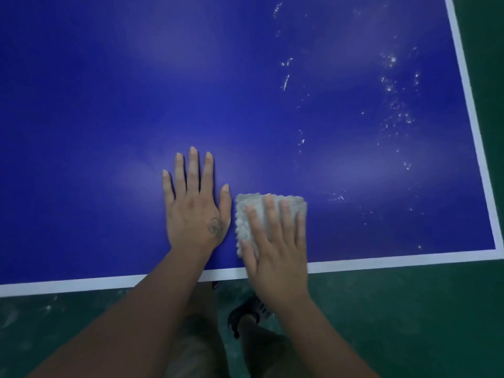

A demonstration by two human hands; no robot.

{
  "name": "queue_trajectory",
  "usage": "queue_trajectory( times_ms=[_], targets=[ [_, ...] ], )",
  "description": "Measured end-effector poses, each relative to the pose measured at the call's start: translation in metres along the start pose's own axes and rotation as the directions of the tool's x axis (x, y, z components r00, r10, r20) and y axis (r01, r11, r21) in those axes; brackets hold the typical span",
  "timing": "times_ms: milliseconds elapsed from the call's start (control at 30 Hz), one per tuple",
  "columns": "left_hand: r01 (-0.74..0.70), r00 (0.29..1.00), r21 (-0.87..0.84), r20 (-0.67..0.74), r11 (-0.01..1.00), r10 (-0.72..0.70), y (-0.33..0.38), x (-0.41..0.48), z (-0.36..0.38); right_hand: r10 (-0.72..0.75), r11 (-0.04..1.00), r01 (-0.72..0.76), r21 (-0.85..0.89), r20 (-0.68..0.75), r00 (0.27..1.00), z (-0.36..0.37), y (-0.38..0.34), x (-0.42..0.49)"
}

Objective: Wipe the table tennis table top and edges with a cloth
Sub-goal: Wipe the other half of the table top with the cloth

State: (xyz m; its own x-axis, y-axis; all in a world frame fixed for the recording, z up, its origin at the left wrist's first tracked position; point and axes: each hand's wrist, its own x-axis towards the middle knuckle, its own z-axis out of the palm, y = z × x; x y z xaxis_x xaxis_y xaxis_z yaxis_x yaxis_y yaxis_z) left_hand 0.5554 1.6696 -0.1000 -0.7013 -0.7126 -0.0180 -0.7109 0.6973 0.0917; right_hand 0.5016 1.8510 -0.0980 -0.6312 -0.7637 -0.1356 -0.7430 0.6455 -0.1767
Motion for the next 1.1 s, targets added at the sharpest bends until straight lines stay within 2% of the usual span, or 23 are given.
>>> queue_trajectory(
  times_ms=[133, 300, 400, 600, 733, 800, 967, 1033, 1100],
  targets=[
    [0.015, 1.0, 0.007, 0.012, 1.0, -0.015, 0.001, 0.001, 0.001, -0.117, 0.993, 0.117, 0.002, 0.009, 0.993, -0.001, 0.038, -0.007],
    [0.019, 1.0, -0.003, 0.003, 1.0, -0.019, 0.002, 0.001, -0.001, 0.084, 0.996, -0.085, -0.038, -0.026, 0.996, -0.017, 0.121, -0.017],
    [0.018, 1.0, -0.01, -0.015, 1.0, -0.018, 0.001, 0.001, 0.001, 0.152, 0.987, -0.153, -0.051, -0.022, 0.988, -0.021, 0.113, -0.01],
    [0.009, 0.999, -0.012, -0.038, 1.0, -0.009, 0.0, 0.002, 0.002, -0.046, 0.999, 0.045, -0.016, -0.065, 0.997, -0.012, 0.043, 0.054],
    [0.024, 0.999, -0.012, -0.028, 1.0, -0.024, 0.0, 0.002, 0.004, -0.116, 0.993, 0.117, 0.003, -0.097, 0.988, -0.011, 0.056, 0.097],
    [0.02, 0.999, -0.003, -0.025, 1.0, -0.02, -0.001, 0.002, 0.004, -0.072, 0.997, 0.071, -0.015, -0.119, 0.99, -0.015, 0.084, 0.106],
    [0.025, 1.0, 0.002, -0.011, 1.0, -0.025, 0.0, 0.002, 0.004, 0.174, 0.984, -0.177, -0.027, -0.098, 0.98, -0.031, 0.137, 0.077],
    [0.023, 1.0, 0.008, -0.009, 1.0, -0.023, 0.0, 0.002, 0.003, 0.189, 0.981, -0.192, -0.031, -0.08, 0.979, -0.031, 0.124, 0.07],
    [0.02, 1.0, 0.003, -0.014, 1.0, -0.02, -0.001, 0.003, 0.003, 0.136, 0.99, -0.138, -0.033, -0.077, 0.988, -0.027, 0.095, 0.081]
  ],
)
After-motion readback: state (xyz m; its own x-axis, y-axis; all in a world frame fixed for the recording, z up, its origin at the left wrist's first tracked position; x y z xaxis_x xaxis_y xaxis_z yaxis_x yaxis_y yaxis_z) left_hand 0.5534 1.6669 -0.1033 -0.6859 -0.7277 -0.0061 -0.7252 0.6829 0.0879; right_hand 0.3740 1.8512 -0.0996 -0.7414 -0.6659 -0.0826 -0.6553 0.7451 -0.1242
